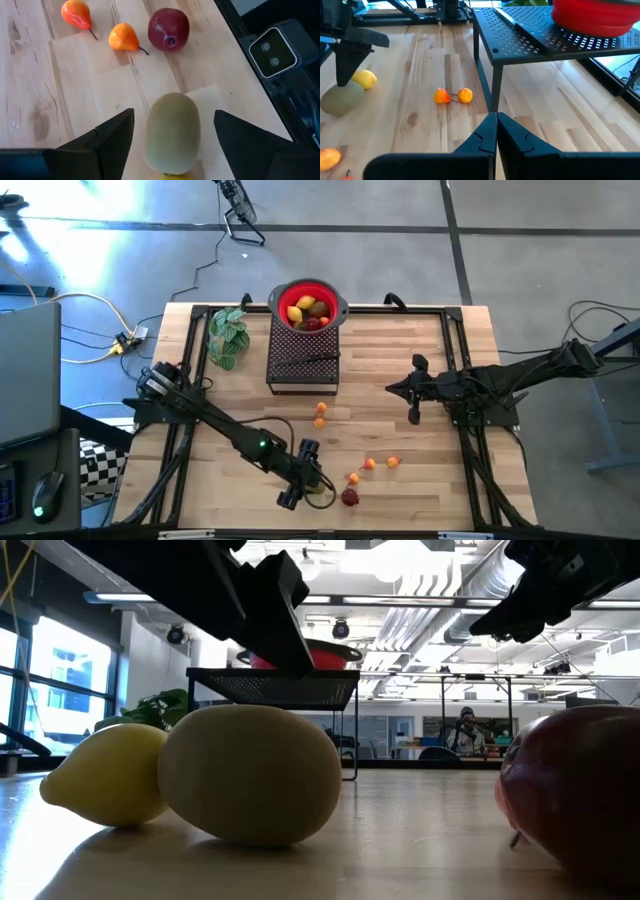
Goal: Pick & Place Fruit
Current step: Put the kiwi into the red strainer bowl
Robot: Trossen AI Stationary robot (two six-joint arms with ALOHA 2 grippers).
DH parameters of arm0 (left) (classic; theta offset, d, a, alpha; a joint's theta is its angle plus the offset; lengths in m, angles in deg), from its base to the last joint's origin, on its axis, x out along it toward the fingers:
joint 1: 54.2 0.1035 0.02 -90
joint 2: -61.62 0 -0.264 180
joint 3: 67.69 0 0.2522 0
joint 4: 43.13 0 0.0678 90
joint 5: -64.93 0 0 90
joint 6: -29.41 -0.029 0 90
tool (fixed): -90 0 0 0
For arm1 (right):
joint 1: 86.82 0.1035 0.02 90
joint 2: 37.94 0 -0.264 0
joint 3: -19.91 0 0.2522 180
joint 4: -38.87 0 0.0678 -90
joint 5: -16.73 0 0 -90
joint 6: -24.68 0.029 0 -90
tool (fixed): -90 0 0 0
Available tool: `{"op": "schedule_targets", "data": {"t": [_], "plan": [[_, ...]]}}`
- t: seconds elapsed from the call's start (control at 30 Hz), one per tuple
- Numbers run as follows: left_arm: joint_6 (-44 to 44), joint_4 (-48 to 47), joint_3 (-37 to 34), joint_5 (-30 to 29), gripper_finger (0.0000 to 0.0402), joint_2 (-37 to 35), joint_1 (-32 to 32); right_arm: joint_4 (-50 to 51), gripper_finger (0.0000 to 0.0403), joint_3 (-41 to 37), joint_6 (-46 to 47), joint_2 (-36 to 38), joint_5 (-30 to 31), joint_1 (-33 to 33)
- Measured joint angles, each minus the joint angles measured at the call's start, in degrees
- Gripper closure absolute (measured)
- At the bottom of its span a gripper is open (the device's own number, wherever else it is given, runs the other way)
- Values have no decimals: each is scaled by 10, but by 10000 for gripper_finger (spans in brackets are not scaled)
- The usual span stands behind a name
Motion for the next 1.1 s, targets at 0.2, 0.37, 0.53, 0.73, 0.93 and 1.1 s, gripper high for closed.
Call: {"op": "schedule_targets", "data": {"t": [0.2, 0.37, 0.53, 0.73, 0.93, 1.1], "plan": [[0, 1, 1, 0, 132, 7, 1, 1, 399, 0, 26, 0, 0, 0], [0, 8, 2, -1, 132, 25, 1, 6, 399, 0, 27, 0, 0, 0], [9, 2, 2, 6, 132, 34, 1, 18, 399, 0, 30, 0, 1, 0], [11, -3, 0, 14, 132, 34, 1, 25, 399, 0, 30, 0, 5, 0], [11, -1, 0, 15, 132, 34, 1, 27, 399, 0, 33, 0, 9, 0], [21, -1, 1, 23, 132, 46, 1, 27, 399, 0, 33, 0, 9, 0]]}}
